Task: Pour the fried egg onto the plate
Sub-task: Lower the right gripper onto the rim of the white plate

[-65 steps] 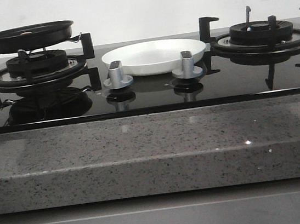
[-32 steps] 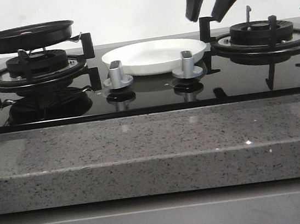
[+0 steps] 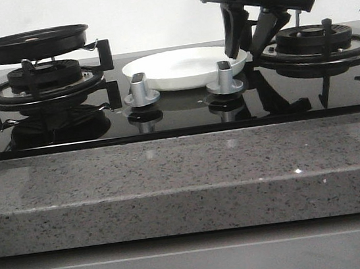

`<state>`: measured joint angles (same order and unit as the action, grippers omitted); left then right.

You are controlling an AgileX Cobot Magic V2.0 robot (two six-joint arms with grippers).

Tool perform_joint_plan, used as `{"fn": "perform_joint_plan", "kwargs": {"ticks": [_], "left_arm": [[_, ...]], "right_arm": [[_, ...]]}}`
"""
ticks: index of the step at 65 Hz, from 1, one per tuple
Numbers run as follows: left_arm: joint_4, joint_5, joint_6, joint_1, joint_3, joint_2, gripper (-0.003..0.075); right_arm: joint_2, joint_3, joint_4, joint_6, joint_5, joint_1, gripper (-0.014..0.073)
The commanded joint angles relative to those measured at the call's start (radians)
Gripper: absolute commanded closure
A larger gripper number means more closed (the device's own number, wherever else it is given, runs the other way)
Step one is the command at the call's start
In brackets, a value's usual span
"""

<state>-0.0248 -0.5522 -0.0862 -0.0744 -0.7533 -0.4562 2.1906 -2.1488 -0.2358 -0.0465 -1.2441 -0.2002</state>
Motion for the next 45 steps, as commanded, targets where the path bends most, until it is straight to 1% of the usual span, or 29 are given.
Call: {"fn": "perform_joint_plan", "kwargs": {"ticks": [1, 14, 20, 26, 33, 37, 45], "left_arm": [[0.007, 0.079, -0.004, -0.006, -0.033, -0.013, 0.0304], [0.007, 0.079, -0.004, -0.006, -0.033, -0.013, 0.0304], [0.007, 0.079, -0.004, -0.006, -0.033, -0.013, 0.0304], [0.007, 0.079, -0.004, -0.006, -0.033, -0.013, 0.0304], [0.007, 0.079, -0.004, -0.006, -0.033, -0.013, 0.0304], [0.007, 0.079, -0.004, -0.006, -0.033, -0.013, 0.0304], [0.007, 0.079, -0.004, -0.006, -0.033, -0.013, 0.0304]], "right_arm": [[-0.055, -0.034, -0.009, 0.001, -0.089, 0.006, 0.0255], [-0.037, -0.034, -0.06, 0.001, -0.089, 0.006, 0.0335], [-0.029, -0.034, -0.061, 0.001, -0.089, 0.006, 0.0393], [-0.029, -0.034, -0.061, 0.001, -0.087, 0.006, 0.0483], [-0.029, -0.034, -0.061, -0.001, -0.073, 0.006, 0.0613], [-0.029, -0.034, -0.062, -0.012, -0.065, 0.006, 0.0664], [-0.029, -0.052, -0.065, -0.034, -0.059, 0.006, 0.0659]]}}
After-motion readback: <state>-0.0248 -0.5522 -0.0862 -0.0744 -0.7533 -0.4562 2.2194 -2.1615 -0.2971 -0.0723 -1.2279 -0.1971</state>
